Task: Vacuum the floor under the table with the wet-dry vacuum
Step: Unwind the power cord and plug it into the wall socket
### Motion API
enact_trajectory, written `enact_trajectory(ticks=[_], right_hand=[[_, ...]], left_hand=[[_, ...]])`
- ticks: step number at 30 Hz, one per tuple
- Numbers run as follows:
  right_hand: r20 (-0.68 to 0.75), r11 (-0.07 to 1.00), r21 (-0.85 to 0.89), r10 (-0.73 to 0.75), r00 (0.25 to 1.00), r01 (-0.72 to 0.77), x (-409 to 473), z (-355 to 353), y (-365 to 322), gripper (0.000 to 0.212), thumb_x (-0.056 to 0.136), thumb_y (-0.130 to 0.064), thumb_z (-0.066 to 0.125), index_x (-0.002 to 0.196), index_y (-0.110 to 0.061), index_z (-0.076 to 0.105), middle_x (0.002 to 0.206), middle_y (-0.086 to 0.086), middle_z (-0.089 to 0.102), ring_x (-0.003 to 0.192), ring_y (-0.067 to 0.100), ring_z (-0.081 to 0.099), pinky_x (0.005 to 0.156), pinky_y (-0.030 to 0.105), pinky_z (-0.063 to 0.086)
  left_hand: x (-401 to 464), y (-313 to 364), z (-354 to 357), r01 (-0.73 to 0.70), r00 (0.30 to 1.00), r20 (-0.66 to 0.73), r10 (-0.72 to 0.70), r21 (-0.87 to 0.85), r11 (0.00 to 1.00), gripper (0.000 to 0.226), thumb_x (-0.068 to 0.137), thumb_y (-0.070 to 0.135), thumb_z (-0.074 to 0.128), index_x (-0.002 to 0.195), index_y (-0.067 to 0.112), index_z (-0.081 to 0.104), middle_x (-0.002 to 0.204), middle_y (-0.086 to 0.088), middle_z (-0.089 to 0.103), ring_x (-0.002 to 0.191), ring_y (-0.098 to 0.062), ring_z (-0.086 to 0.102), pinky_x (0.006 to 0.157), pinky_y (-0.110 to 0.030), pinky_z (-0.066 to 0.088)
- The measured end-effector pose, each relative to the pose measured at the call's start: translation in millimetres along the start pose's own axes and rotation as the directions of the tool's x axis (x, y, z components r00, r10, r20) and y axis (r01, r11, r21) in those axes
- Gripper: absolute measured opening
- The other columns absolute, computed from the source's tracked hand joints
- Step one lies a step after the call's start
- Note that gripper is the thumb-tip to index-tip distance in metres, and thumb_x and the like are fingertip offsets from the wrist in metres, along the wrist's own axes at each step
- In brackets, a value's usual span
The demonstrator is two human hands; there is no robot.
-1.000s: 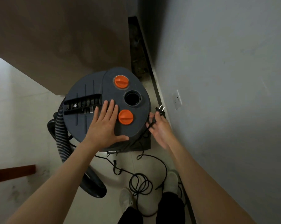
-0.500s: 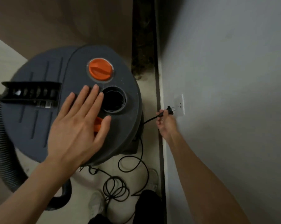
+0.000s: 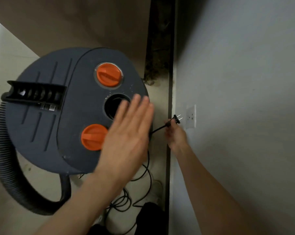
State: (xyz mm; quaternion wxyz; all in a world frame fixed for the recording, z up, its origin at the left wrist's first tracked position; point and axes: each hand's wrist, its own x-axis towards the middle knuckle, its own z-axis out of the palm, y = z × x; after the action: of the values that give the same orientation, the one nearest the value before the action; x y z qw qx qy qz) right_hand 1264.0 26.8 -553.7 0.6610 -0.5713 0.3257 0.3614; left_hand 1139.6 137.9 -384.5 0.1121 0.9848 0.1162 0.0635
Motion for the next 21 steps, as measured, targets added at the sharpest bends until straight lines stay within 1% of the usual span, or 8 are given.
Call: enact_trajectory(ticks=[2, 4, 7, 10, 13, 17, 19, 21], right_hand=[[-0.022, 0.986, -0.168, -0.014, 1.0, 0.01, 3, -7, 1, 0.018, 0.1, -0.027, 0.047, 0.091, -0.016, 0.057, 0.088, 0.005, 0.059, 0.068, 0.009, 0.054, 0.064, 0.023, 0.048], [-0.056, 0.981, -0.194, -0.01, 0.998, -0.001, 11, -17, 6, 0.017, 0.099, -0.027, 0.045, 0.098, -0.014, 0.056, 0.086, 0.003, 0.058, 0.073, 0.012, 0.055, 0.071, 0.027, 0.046], [0.025, 0.999, 0.008, 0.033, 0.999, -0.033, 19, -33, 13, 0.029, 0.096, -0.026, 0.052, 0.111, -0.003, 0.063, 0.107, 0.011, 0.068, 0.098, 0.023, 0.062, 0.094, 0.036, 0.046], [0.069, 0.99, 0.134, 0.037, 0.997, -0.046, 29, -44, 15, 0.031, 0.094, -0.024, 0.056, 0.117, -0.004, 0.063, 0.113, 0.011, 0.067, 0.111, 0.025, 0.058, 0.1, 0.037, 0.043], [-0.005, 0.983, 0.179, 0.04, 0.999, -0.038, 44, -49, 15, 0.027, 0.09, -0.025, 0.063, 0.11, -0.007, 0.065, 0.095, 0.003, 0.064, 0.099, 0.019, 0.058, 0.089, 0.031, 0.044], [-0.071, 0.97, 0.242, 0.032, 0.997, -0.014, 63, -48, 14, 0.011, 0.092, -0.018, 0.061, 0.089, -0.008, 0.062, 0.074, 0.002, 0.055, 0.066, 0.01, 0.048, 0.062, 0.022, 0.037], [-0.073, 0.951, 0.31, 0.016, 0.997, 0.007, 72, -45, 12, 0.014, 0.093, -0.016, 0.058, 0.083, -0.007, 0.059, 0.066, 0.002, 0.046, 0.057, 0.009, 0.041, 0.056, 0.02, 0.033], [-0.077, 0.935, 0.353, 0.004, 0.997, 0.024, 78, -42, 11, 0.012, 0.093, -0.016, 0.058, 0.086, -0.006, 0.059, 0.065, 0.002, 0.043, 0.056, 0.009, 0.039, 0.056, 0.02, 0.034]], left_hand=[[2, 27, 24, -0.043, 0.998, 0.03, 0.048, -0.145, 0.988, 0.073, 0.064, -0.017, 0.049, 0.135, 0.0, 0.046, 0.14, -0.017, 0.048, 0.132, -0.028, 0.043, 0.113, -0.036, 0.027], [3, 47, 56, 0.064, 0.99, 0.14, -0.02, -0.319, 0.946, 0.083, 0.06, -0.023, 0.057, 0.138, 0.003, 0.044, 0.141, -0.012, 0.048, 0.13, -0.023, 0.046, 0.108, -0.028, 0.03], [11, 55, 111, 0.322, 0.935, 0.305, -0.184, -0.506, 0.8, 0.064, 0.089, -0.009, 0.047, 0.147, 0.011, 0.028, 0.151, -0.007, 0.031, 0.14, -0.015, 0.029, 0.114, -0.018, 0.016], [23, 55, 163, 0.434, 0.895, 0.349, -0.277, -0.536, 0.724, 0.046, 0.098, 0.005, 0.04, 0.143, 0.01, 0.034, 0.144, -0.009, 0.039, 0.133, -0.017, 0.035, 0.104, -0.014, 0.02], [36, 59, 200, 0.502, 0.863, 0.368, -0.346, -0.551, 0.667, 0.038, 0.099, 0.011, 0.041, 0.137, 0.01, 0.045, 0.134, -0.01, 0.049, 0.123, -0.02, 0.044, 0.096, -0.019, 0.03], [52, 54, 236, 0.526, 0.849, 0.38, -0.366, -0.559, 0.641, 0.028, 0.095, 0.015, 0.051, 0.122, 0.01, 0.057, 0.12, -0.011, 0.055, 0.111, -0.022, 0.051, 0.095, -0.03, 0.041], [60, 52, 246, 0.505, 0.863, 0.348, -0.366, -0.618, 0.602, 0.021, 0.093, 0.013, 0.055, 0.113, 0.009, 0.061, 0.11, -0.009, 0.056, 0.101, -0.019, 0.055, 0.086, -0.026, 0.043], [67, 51, 250, 0.491, 0.867, 0.306, -0.393, -0.66, 0.568, 0.017, 0.092, 0.01, 0.056, 0.107, 0.009, 0.064, 0.101, -0.004, 0.053, 0.095, -0.016, 0.054, 0.08, -0.021, 0.04]])
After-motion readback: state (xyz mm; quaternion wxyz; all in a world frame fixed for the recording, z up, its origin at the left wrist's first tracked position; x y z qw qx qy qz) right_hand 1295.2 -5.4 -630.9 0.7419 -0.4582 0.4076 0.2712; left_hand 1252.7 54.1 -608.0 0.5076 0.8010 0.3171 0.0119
